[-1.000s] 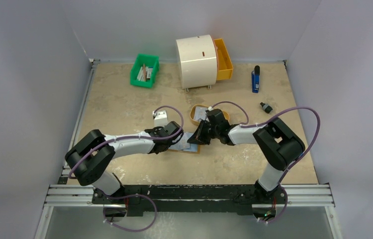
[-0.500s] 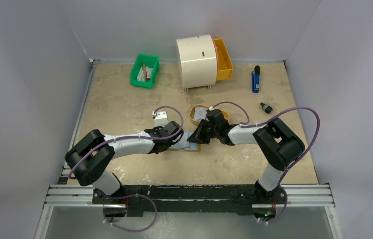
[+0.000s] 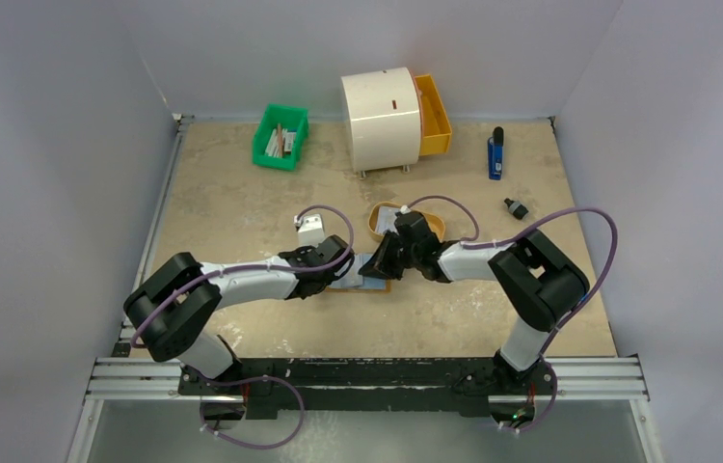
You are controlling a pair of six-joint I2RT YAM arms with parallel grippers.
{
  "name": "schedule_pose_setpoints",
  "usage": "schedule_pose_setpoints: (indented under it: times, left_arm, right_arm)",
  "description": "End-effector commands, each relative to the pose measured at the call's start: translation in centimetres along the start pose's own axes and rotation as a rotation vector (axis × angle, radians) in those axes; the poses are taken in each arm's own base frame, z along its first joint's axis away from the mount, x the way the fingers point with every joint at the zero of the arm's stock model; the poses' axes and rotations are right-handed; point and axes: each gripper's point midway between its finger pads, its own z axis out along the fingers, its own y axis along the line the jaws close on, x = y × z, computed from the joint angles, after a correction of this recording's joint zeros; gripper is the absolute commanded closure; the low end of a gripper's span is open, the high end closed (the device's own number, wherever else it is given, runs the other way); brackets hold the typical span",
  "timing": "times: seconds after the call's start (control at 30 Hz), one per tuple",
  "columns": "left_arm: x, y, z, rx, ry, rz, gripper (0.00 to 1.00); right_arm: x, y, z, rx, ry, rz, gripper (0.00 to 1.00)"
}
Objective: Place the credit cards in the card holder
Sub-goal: Insert the credit card into the card holder.
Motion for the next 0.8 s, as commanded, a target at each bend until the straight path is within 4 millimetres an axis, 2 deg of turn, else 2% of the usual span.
schedule_pose_setpoints:
  times: [0.0, 0.13, 0.23, 0.57, 0.77]
  left_arm:
    - [2.0, 0.1, -0.2, 0.028, 0.078, -0.016, 0.96]
    - [1.9, 0.1, -0.3, 0.030, 0.074, -0.018, 0.96]
    - [1.8, -0.1, -0.3, 0.035, 0.074, -0.022, 0.96]
    - [1.5, -0.8, -0.6, 0.073, 0.068, -0.036, 0.96]
    - [1.2, -1.0, -0.8, 0.083, 0.060, -0.034, 0.96]
  right_arm:
    - [-0.4, 1.3, -0.1, -0.004, -0.008, -0.042, 0.95]
    - [-0.8, 1.9, -0.7, 0.003, -0.014, -0.082, 0.72]
    - [-0.8, 2.3, -0.8, 0.006, -0.003, -0.104, 0.63]
    - [0.5, 3.5, 0.3, -0.021, 0.073, -0.155, 0.61]
    - [1.0, 3.5, 1.1, -0.014, 0.105, -0.167, 0.62]
